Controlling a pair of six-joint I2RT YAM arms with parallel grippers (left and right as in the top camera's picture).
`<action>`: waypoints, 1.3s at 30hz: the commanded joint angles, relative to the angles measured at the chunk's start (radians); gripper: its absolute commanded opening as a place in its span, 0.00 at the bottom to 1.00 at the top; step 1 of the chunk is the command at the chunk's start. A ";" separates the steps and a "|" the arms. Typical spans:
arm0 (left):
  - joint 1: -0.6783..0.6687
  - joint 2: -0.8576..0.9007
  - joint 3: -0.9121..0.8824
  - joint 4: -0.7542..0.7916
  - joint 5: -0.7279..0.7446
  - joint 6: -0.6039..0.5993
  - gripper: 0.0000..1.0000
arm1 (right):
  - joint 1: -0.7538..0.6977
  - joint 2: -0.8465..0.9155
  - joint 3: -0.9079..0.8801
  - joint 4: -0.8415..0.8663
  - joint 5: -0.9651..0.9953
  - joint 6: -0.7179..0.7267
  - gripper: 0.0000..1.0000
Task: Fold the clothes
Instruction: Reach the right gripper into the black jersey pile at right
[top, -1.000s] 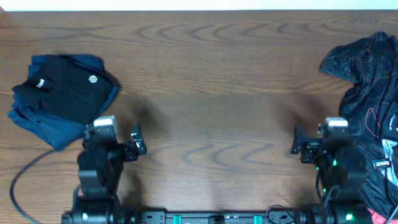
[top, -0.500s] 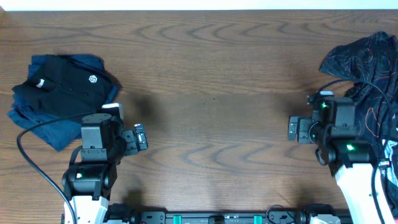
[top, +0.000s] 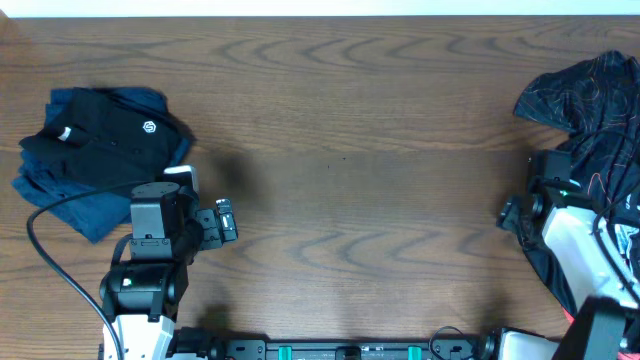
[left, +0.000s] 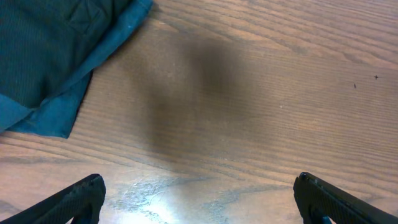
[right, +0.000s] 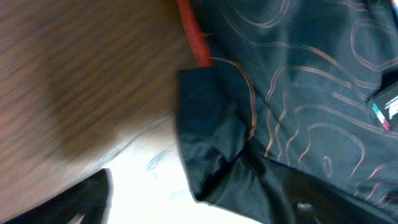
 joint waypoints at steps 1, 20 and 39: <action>0.003 0.001 0.029 -0.003 0.007 -0.006 0.98 | -0.039 0.040 -0.007 0.013 0.031 0.042 0.71; 0.003 0.001 0.029 -0.002 0.007 -0.006 0.98 | -0.125 0.108 -0.007 0.002 0.026 0.040 0.01; 0.003 0.001 0.029 0.000 0.007 -0.006 0.98 | -0.137 -0.078 -0.007 -0.066 -0.002 0.053 0.63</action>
